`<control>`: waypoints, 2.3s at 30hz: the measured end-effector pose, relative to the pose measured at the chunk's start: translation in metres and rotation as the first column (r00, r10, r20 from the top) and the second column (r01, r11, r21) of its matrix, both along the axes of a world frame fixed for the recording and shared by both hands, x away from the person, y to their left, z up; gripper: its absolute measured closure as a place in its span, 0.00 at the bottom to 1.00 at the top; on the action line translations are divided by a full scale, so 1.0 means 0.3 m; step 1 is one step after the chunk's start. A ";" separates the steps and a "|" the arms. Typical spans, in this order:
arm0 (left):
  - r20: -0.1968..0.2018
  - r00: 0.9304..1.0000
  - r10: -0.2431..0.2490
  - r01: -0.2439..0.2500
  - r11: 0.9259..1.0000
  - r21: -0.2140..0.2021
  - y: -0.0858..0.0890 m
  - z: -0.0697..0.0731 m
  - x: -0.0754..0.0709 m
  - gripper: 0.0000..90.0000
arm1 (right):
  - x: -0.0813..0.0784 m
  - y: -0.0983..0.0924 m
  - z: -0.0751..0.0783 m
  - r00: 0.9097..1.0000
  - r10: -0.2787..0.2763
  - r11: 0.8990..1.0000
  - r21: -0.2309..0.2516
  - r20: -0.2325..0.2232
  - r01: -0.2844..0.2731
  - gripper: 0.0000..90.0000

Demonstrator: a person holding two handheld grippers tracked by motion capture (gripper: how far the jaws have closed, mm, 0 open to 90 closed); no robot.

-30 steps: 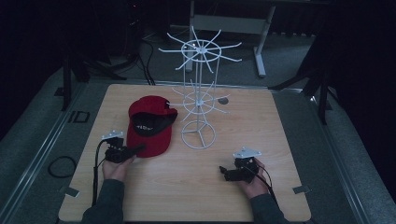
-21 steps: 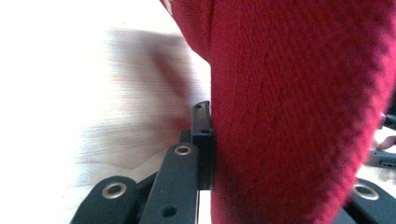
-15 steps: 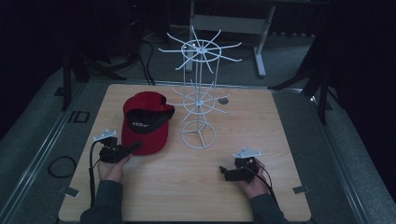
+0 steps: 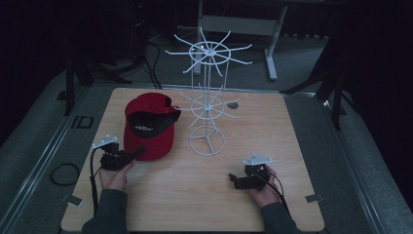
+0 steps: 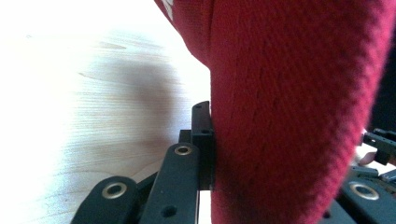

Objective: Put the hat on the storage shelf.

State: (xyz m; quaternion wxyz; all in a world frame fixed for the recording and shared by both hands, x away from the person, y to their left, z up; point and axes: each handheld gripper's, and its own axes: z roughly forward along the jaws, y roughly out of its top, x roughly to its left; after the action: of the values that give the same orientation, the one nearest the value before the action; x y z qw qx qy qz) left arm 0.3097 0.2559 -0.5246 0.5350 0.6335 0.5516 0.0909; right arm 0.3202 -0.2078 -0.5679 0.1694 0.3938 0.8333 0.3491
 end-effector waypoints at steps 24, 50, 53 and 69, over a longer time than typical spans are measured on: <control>0.041 0.999 0.028 -0.028 1.000 0.000 0.002 0.030 -0.020 0.94 | 0.001 0.000 0.000 1.000 0.002 1.000 -0.001 0.002 -0.002 0.13; 0.092 0.995 0.032 -0.031 0.999 -0.016 -0.005 0.072 -0.046 0.94 | 0.001 0.000 0.000 1.000 0.003 1.000 -0.001 0.002 -0.003 0.12; 0.100 0.994 0.040 -0.039 0.999 -0.014 -0.005 0.076 -0.049 0.94 | 0.001 0.000 0.000 1.000 0.003 1.000 -0.001 0.002 -0.003 0.12; 0.121 0.991 0.059 -0.056 0.998 -0.029 0.001 0.100 -0.066 0.94 | 0.001 0.000 0.000 1.000 0.003 1.000 -0.001 0.002 -0.003 0.12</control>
State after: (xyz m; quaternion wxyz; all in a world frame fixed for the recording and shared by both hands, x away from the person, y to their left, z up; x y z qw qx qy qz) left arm 0.2900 0.2563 -0.4947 0.5728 0.6039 0.5370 0.1376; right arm 0.3205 -0.2078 -0.5679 0.1699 0.3920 0.8339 0.3494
